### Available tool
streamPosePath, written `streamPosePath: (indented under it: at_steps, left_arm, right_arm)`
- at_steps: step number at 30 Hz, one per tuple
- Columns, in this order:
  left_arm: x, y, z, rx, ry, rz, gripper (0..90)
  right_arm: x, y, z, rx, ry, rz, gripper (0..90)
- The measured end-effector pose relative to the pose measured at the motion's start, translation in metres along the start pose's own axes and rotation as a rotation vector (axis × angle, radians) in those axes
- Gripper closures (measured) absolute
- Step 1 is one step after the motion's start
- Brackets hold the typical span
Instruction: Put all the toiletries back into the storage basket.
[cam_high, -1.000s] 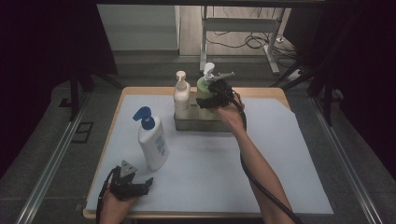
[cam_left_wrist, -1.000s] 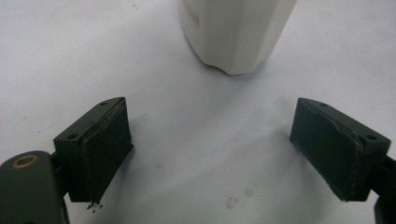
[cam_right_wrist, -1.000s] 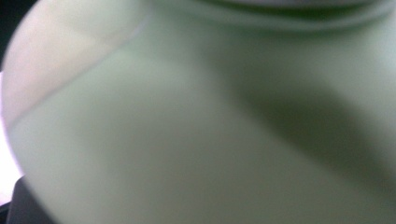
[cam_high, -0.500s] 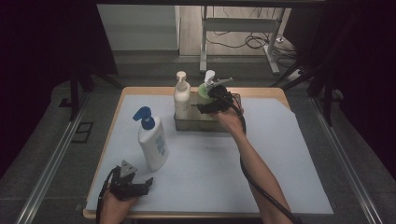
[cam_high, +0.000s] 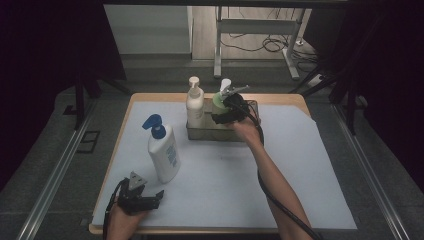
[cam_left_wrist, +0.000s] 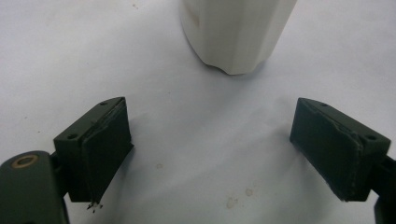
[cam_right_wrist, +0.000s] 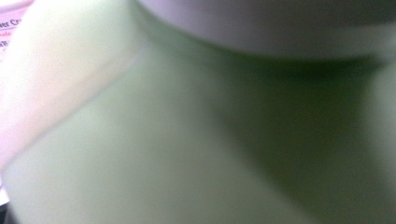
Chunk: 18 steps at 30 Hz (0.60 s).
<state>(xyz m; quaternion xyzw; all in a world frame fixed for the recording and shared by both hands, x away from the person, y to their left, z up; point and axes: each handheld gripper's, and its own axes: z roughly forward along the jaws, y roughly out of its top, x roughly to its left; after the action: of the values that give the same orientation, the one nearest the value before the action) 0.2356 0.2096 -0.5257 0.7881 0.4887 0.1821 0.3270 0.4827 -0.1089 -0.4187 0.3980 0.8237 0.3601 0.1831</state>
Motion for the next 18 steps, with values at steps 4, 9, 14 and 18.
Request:
streamPosePath:
  at_steps: [4, 9, 14, 18]
  left_arm:
    - [-0.0001, 0.0, 0.0, 0.0, 0.0, 0.0, 12.1]
    - [-0.0001, 0.0, 0.0, 0.0, 0.001, 0.0, 12.1]
    - [-0.0001, 0.0, 0.0, 0.0, 0.001, 0.0, 12.1]
    - [-0.0001, 0.0, 0.0, 0.0, 0.001, 0.0, 12.1]
  right_arm:
    - [-0.0015, -0.0008, 0.0012, -0.008, 0.002, 0.009, 12.1]
    - [-0.0022, -0.0026, 0.0017, -0.023, 0.004, 0.006, 11.8]
    - [-0.0028, -0.0062, -0.0029, -0.022, 0.002, -0.016, 11.6]
    - [-0.0034, -0.0096, -0.0078, -0.021, 0.001, -0.021, 11.6]
